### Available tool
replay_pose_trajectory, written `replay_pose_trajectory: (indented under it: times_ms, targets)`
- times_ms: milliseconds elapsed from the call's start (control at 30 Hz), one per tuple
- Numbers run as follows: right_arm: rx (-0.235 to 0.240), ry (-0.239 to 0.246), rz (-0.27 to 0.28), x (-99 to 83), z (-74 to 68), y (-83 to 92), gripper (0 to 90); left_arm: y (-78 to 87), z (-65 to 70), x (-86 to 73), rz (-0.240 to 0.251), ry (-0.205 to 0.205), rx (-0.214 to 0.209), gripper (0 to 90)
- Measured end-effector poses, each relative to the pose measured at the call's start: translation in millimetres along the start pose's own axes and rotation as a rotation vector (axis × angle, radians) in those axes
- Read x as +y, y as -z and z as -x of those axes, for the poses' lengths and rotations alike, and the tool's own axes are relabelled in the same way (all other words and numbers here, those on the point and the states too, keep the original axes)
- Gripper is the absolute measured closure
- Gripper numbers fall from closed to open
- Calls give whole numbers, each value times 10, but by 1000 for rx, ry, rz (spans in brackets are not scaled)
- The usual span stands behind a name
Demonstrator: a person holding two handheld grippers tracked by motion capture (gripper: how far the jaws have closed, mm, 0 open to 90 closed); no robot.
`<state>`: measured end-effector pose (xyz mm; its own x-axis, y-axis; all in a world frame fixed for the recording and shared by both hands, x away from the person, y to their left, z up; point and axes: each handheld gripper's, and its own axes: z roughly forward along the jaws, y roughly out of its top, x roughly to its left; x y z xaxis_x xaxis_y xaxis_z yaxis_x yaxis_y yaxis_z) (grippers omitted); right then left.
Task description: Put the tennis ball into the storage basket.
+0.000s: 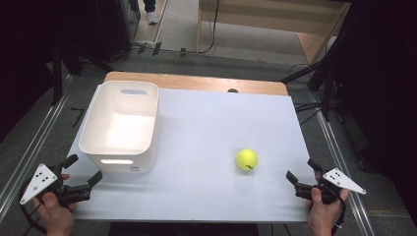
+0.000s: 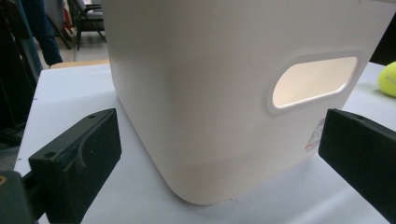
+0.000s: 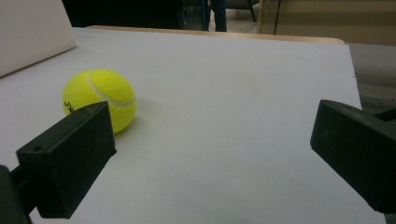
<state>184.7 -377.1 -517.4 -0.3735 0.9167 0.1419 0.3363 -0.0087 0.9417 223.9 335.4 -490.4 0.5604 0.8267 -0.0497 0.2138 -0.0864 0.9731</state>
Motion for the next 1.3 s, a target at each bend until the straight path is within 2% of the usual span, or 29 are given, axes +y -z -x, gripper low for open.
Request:
replay_pose_trajectory:
  times_ms: [167,400,667,767,967,1300]
  targets:
    - [24,3,4,2,13,6,0,10,-3,-5,3,6,0,0]
    - [21,-4,-5,16,4,4,0,-1,-7,-8,-2,1,-2,0]
    - [27,11,-25,37,-20,-5,0,-9,-2,-6,-1,-1,-6,0]
    - [32,31,-35,61,-38,-12,0,-16,-2,-6,0,-5,-6,0]
    - [66,49,-58,142,-71,-29,0,-16,0,-10,1,-4,-11,0]
    - [69,60,-79,193,-99,-66,0,-22,5,-12,1,-3,-13,0]
